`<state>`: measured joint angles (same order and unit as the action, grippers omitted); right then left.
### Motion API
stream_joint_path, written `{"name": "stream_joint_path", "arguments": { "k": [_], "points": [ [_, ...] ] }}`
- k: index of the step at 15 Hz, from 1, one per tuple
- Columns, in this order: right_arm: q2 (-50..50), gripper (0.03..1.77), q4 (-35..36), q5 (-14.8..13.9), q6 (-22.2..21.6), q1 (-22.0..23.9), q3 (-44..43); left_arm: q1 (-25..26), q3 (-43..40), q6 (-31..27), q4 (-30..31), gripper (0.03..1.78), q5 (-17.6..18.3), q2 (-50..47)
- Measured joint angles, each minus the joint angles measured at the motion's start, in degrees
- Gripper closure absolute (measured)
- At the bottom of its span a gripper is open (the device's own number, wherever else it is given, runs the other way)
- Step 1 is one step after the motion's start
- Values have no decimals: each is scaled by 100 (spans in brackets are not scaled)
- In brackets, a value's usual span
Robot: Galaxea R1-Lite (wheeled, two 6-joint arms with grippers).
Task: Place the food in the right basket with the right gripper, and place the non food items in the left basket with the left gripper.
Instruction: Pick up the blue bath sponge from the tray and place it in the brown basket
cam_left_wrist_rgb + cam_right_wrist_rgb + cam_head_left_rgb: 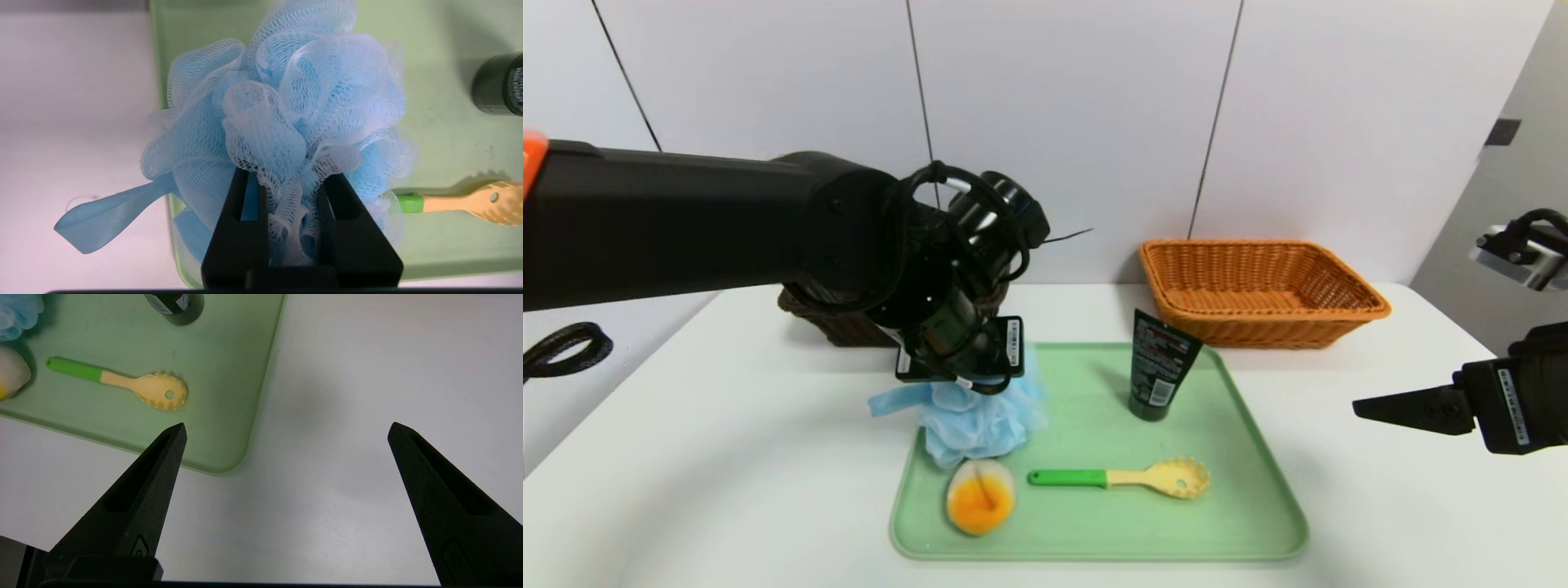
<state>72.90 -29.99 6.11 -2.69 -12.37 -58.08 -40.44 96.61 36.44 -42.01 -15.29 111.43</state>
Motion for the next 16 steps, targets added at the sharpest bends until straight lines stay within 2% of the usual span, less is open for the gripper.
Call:
{"name": "stream_joint_path", "arguments": {
  "k": [5, 16],
  "points": [
    [2, 10, -7, 63, -37, -5, 0, 0, 2, -2, -286, 158, 187, -366],
    [6, 10, 6, 67, -146, -68, -7, 0, -17, -11, -633, 162, 374, -1212]
  ]
}}
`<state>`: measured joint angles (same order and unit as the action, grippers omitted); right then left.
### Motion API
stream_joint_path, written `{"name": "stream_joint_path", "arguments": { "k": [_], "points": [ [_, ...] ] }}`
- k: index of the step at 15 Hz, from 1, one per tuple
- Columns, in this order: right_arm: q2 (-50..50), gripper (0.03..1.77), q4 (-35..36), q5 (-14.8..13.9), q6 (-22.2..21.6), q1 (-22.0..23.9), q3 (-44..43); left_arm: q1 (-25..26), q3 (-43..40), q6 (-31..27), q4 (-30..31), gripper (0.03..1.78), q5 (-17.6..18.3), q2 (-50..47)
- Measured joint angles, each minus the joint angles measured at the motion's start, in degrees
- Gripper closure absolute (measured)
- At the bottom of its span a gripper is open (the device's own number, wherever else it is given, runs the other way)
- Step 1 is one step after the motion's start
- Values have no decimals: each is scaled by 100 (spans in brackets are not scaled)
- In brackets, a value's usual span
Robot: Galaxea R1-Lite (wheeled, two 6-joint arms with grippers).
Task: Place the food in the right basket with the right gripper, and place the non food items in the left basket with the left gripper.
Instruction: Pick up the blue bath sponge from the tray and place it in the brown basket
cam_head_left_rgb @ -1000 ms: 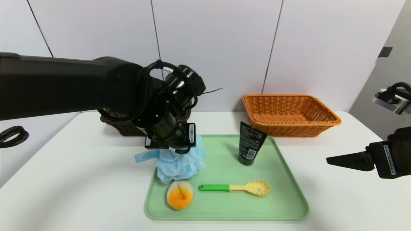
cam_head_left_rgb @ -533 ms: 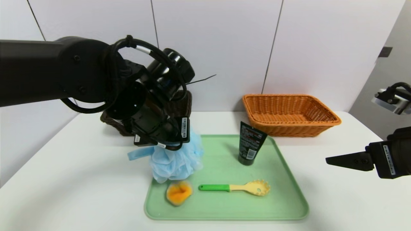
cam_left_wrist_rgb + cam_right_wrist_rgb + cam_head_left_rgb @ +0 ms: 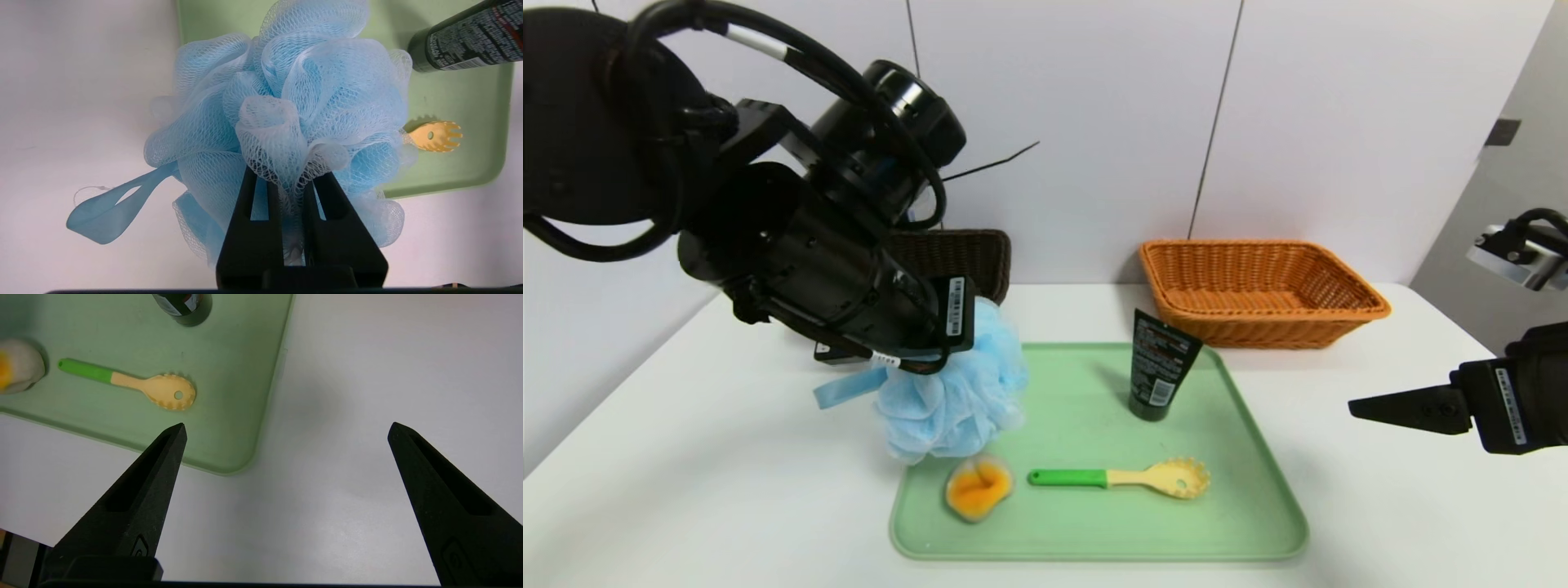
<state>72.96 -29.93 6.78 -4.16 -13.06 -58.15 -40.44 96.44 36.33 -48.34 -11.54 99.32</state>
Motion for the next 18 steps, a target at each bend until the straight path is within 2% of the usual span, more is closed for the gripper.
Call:
{"name": "stream_joint_path", "arguments": {
  "k": [10, 18],
  "points": [
    [-24, 10, -9, -6, -28, -11, -4, 207, 212, -196, 2, 163, -16, -690],
    [-83, 10, -15, -15, -30, -6, 5, 1189, 990, -885, 71, 164, -5, -610]
  ]
}}
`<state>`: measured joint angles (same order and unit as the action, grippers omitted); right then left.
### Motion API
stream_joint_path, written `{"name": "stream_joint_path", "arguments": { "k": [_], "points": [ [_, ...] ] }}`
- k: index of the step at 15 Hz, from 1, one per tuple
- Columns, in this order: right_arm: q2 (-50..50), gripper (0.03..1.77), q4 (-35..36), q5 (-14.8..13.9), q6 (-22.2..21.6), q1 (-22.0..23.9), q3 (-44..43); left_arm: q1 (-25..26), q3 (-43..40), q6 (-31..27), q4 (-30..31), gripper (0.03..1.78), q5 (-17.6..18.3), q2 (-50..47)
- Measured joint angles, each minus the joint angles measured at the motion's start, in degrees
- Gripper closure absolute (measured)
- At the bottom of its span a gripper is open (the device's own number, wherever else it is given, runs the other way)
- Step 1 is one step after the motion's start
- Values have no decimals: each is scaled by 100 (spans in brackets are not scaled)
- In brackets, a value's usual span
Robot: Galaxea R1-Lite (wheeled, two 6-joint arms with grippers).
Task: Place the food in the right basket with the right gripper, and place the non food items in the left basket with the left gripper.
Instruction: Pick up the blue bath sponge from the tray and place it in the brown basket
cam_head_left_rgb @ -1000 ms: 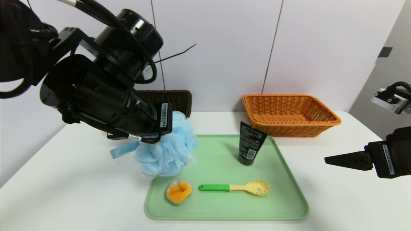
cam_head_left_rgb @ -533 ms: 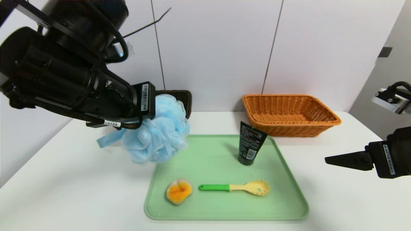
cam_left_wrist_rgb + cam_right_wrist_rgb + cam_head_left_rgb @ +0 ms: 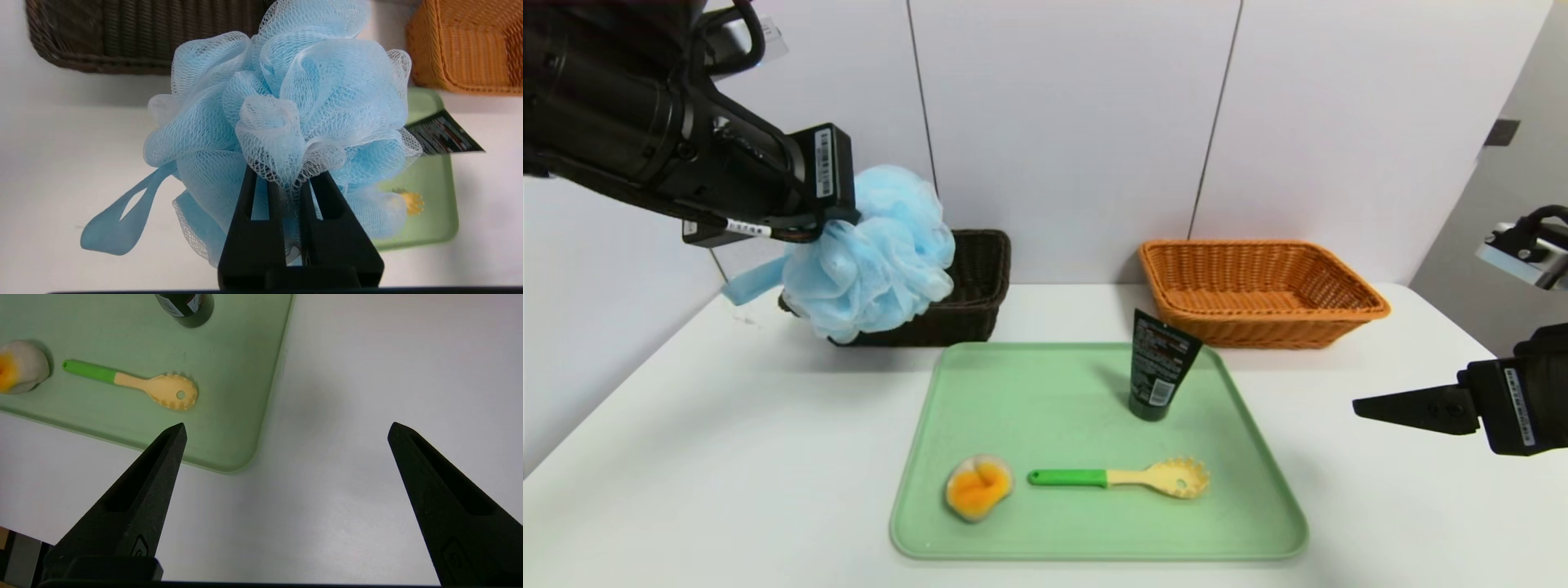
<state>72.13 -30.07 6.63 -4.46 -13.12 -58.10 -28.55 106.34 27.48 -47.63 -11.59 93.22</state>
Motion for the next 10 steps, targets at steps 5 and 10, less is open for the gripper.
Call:
{"name": "stream_joint_path", "arguments": {
  "k": [5, 10],
  "points": [
    [-5, 10, -7, -2, 2, 2, -9, 723, 588, -634, 102, 164, 0, 603],
    [-6, 10, -21, 0, -7, 2, -5, 1230, 640, -1114, 692, 165, 10, 1231]
  ]
}}
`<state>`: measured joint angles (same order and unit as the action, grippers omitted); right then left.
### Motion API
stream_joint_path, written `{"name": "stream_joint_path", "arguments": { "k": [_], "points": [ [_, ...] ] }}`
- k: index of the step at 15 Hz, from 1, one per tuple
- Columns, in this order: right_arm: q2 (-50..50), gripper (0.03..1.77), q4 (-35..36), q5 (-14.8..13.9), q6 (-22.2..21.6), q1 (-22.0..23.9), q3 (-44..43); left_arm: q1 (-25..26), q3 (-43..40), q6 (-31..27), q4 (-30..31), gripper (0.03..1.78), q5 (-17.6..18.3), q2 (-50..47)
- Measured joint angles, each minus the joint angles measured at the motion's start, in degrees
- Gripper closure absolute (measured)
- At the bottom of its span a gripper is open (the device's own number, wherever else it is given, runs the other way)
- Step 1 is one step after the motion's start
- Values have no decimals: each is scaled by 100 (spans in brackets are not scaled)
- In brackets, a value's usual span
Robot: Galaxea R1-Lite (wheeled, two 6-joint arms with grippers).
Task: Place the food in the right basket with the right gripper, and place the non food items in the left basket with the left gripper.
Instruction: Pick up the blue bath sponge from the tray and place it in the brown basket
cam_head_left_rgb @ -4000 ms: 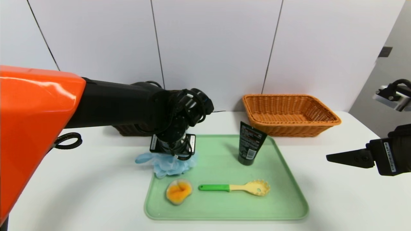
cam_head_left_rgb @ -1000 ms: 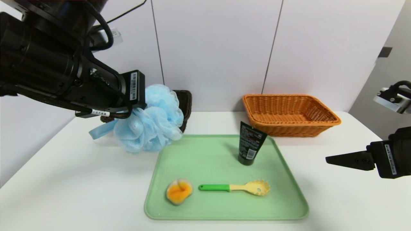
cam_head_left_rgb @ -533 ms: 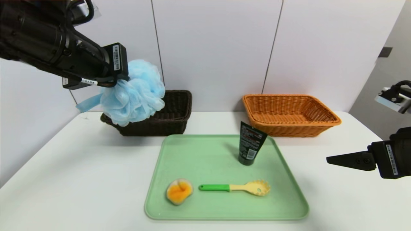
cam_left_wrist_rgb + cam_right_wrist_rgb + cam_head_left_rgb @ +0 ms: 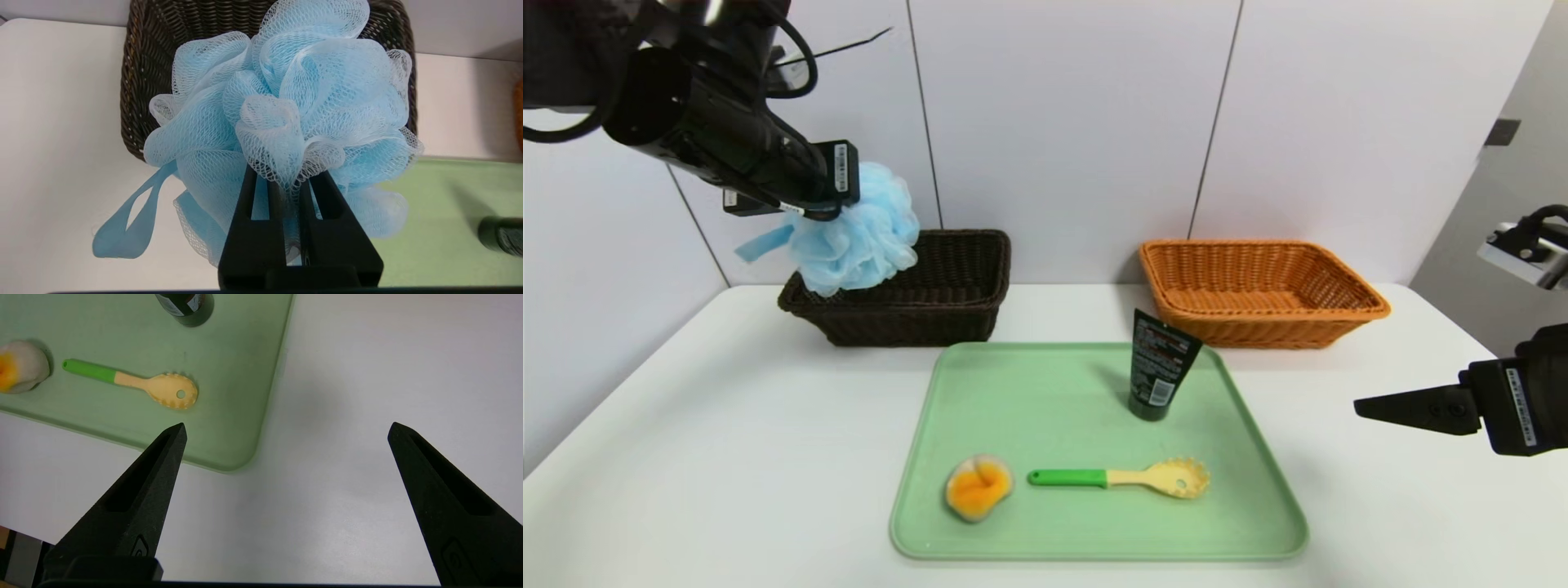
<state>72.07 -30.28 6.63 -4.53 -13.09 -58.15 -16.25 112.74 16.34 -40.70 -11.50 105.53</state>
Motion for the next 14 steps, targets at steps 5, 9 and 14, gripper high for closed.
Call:
{"name": "stream_joint_path", "arguments": {
  "k": [5, 9, 14],
  "points": [
    [1, 10, -6, -11, 0, 4, 38, 236, 2, -110, 389, 165, 6, 502],
    [6, 10, -6, -11, -10, 1, 66, 328, 2, -94, 606, 114, 373, 720],
    [9, 10, 13, -11, -161, 1, 88, 355, 5, -116, 798, 65, 404, 742]
  ]
}}
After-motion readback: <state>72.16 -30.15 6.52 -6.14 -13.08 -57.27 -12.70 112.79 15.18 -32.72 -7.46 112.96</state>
